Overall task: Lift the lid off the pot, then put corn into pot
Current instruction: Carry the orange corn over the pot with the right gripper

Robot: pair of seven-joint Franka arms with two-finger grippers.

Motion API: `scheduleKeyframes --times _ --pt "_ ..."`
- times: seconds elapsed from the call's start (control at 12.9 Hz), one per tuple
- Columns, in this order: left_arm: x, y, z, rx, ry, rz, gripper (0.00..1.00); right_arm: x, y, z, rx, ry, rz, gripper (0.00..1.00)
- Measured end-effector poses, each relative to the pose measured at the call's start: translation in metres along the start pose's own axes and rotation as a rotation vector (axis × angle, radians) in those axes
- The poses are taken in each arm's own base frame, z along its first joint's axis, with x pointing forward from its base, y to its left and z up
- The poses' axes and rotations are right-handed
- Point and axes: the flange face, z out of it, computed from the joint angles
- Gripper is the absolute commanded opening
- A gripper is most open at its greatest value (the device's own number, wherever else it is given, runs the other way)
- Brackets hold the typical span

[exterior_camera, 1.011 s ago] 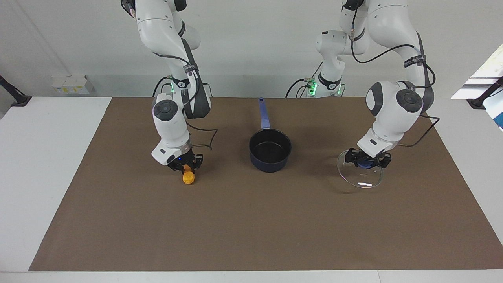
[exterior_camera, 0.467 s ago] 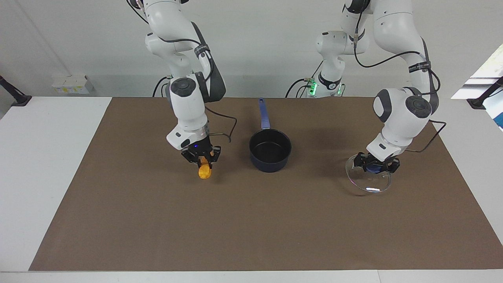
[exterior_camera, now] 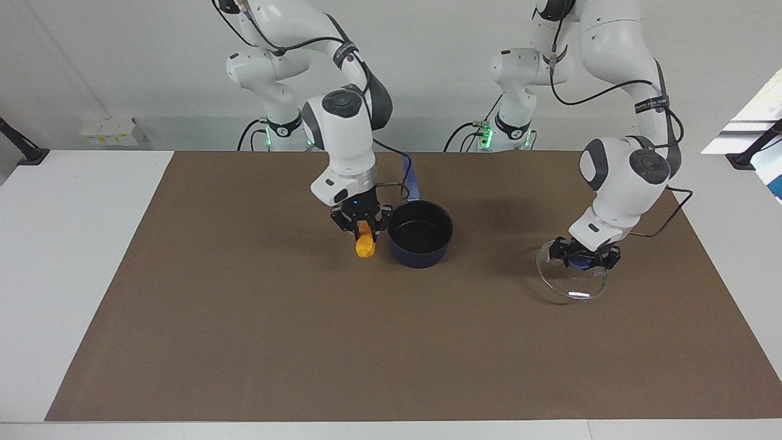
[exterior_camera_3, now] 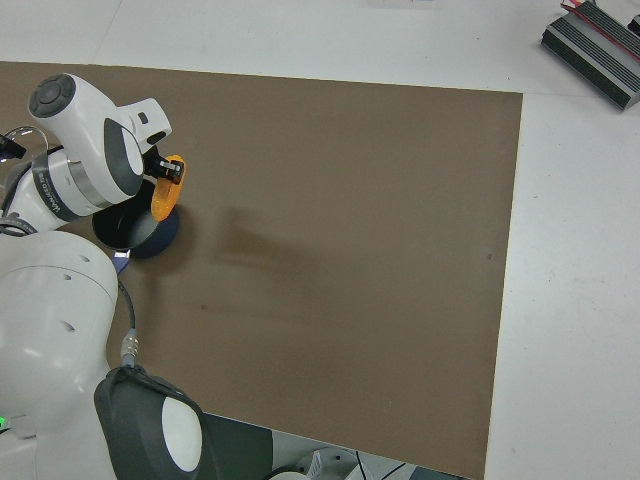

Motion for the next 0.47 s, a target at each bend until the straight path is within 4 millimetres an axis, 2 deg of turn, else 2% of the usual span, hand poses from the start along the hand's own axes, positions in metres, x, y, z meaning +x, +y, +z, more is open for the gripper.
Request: scheduleKeyframes --times 0.16,0.31,0.39,0.47 --pt "-0.005 -0.008 0.015 0.002 0.001 -0.014 0.0 -0.012 -0.026 -0.012 0.033 -0.015 0.035 0.14" --pt "-0.01 -0.012 0.027 -0.001 -0.011 -0.019 0.0 -0.015 -0.035 -0.011 0.046 -0.028 0.037 0.14" --pt "-0.012 -0.012 0.034 -0.002 -0.017 -0.02 0.29 -0.018 -0.039 -0.005 0.041 -0.037 0.03 0.14" --pt "-0.014 -0.014 0.04 -0.001 -0.014 -0.023 0.99 -0.023 -0.045 0.003 0.035 -0.048 0.019 0.15"
